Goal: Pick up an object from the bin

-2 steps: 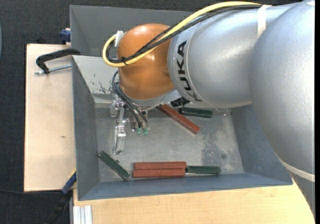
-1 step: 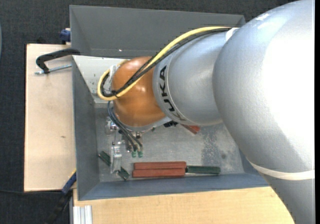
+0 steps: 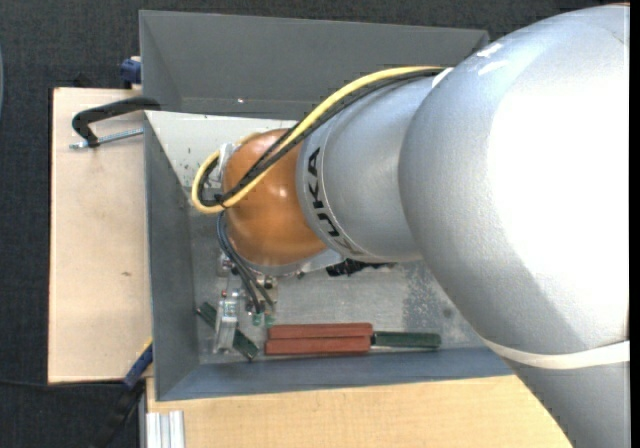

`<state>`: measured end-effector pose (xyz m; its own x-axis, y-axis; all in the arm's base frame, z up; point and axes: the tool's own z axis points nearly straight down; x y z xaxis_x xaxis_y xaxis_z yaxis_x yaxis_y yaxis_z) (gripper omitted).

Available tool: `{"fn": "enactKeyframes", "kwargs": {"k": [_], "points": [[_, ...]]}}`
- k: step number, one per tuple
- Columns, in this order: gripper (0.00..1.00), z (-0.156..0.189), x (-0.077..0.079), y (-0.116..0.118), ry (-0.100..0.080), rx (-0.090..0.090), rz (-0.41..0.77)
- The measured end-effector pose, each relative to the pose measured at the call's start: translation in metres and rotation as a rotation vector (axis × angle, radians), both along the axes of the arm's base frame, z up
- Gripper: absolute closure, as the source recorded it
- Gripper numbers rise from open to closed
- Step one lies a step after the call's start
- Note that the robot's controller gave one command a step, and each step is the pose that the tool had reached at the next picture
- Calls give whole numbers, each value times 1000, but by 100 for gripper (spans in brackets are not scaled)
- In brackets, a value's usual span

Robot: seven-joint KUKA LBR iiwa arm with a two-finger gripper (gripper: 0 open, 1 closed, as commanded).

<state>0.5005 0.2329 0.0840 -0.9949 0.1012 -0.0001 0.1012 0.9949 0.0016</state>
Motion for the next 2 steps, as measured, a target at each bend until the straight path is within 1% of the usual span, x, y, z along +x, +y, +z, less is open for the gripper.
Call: {"fn": "enactKeyframes", "kwargs": {"k": [1, 2], "points": [[0, 17, -7, -3, -1, 0, 90], [0, -12, -6, -14, 2, -1, -217]]}}
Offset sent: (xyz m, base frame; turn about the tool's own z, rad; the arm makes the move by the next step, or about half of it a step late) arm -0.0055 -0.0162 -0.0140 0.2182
